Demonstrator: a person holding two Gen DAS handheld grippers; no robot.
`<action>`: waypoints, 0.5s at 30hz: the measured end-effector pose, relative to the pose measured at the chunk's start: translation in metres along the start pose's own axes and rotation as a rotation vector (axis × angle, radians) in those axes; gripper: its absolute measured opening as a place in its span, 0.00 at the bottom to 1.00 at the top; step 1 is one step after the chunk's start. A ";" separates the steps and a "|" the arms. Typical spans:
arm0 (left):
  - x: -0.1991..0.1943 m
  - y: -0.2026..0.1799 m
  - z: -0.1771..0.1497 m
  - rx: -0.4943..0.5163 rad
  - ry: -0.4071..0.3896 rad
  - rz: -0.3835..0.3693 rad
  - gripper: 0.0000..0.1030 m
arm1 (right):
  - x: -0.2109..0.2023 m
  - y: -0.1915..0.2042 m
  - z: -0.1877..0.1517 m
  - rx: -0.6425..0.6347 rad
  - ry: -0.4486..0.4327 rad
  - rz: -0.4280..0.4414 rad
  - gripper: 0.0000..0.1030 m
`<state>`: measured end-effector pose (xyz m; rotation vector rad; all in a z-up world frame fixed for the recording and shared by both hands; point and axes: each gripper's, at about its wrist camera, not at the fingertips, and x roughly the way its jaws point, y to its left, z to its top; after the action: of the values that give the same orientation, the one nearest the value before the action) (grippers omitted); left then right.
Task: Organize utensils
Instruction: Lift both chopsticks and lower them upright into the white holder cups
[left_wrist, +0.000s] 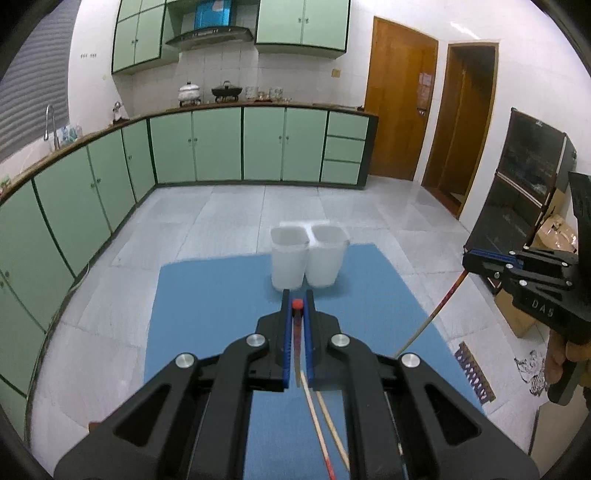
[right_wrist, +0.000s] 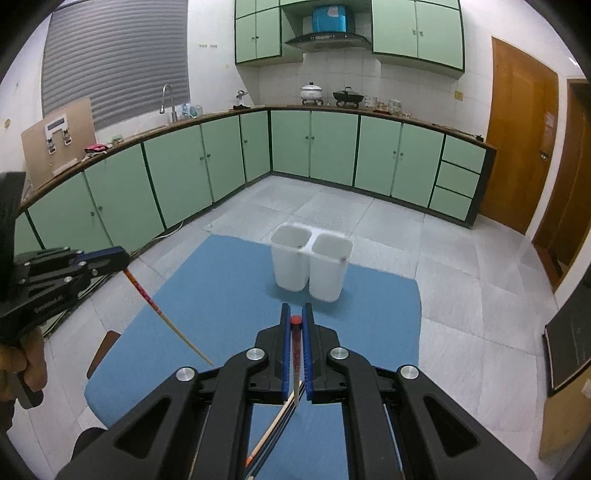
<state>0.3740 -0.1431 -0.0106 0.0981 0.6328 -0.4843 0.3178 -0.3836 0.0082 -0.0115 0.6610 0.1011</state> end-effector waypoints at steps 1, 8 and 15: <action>0.000 -0.001 0.007 0.003 -0.009 0.001 0.05 | 0.000 -0.002 0.007 0.000 -0.007 -0.004 0.06; 0.002 -0.011 0.079 0.017 -0.099 0.013 0.05 | -0.002 -0.016 0.080 0.028 -0.081 -0.033 0.06; 0.022 -0.021 0.138 0.018 -0.187 0.031 0.05 | 0.020 -0.031 0.144 0.056 -0.157 -0.065 0.06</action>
<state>0.4547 -0.2031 0.0885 0.0782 0.4431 -0.4636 0.4250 -0.4064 0.1092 0.0285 0.5054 0.0205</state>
